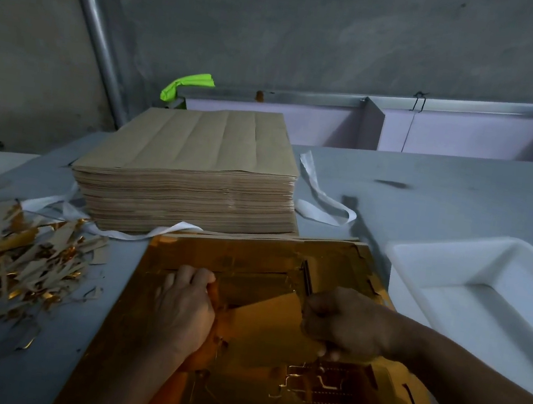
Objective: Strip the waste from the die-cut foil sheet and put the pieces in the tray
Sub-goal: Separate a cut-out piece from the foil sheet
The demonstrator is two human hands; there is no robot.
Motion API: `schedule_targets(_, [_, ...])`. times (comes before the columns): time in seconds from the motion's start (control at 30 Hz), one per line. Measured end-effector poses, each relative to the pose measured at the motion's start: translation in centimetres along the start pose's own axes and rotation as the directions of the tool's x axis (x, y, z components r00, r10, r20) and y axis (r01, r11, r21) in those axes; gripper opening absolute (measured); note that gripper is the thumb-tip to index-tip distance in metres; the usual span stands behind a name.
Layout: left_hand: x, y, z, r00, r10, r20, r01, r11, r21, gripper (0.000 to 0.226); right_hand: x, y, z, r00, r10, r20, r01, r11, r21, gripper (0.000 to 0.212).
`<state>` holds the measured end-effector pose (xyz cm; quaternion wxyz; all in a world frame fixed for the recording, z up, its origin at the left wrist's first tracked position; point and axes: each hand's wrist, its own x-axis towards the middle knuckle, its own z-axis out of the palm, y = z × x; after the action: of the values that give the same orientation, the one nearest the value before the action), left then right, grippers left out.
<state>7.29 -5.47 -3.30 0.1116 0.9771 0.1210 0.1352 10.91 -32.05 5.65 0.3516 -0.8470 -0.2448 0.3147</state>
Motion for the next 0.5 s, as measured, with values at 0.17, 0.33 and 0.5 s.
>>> schedule_targets(0.17, [0.05,-0.06,0.33,0.999,0.004,-0.033,-0.003,1.000,0.024,0.034,-0.49,0.02,-0.86,0.999,0.000,-0.036,0.002,0.998,0.064,0.021])
schedule_targets(0.33, [0.00,0.11,0.38,0.999,0.003,-0.046,-0.002,1.000,0.017,0.033,-0.50,-0.26,-0.86,0.994,-0.013,-0.105,0.025,0.993,0.114,0.022])
schedule_targets(0.5, [-0.05,0.09,0.12,0.999,0.002,-0.042,-0.001,1.000,0.006,0.033,-0.61,-0.44,-0.72,0.990,-0.011,-0.139,0.027,0.993,0.111,0.025])
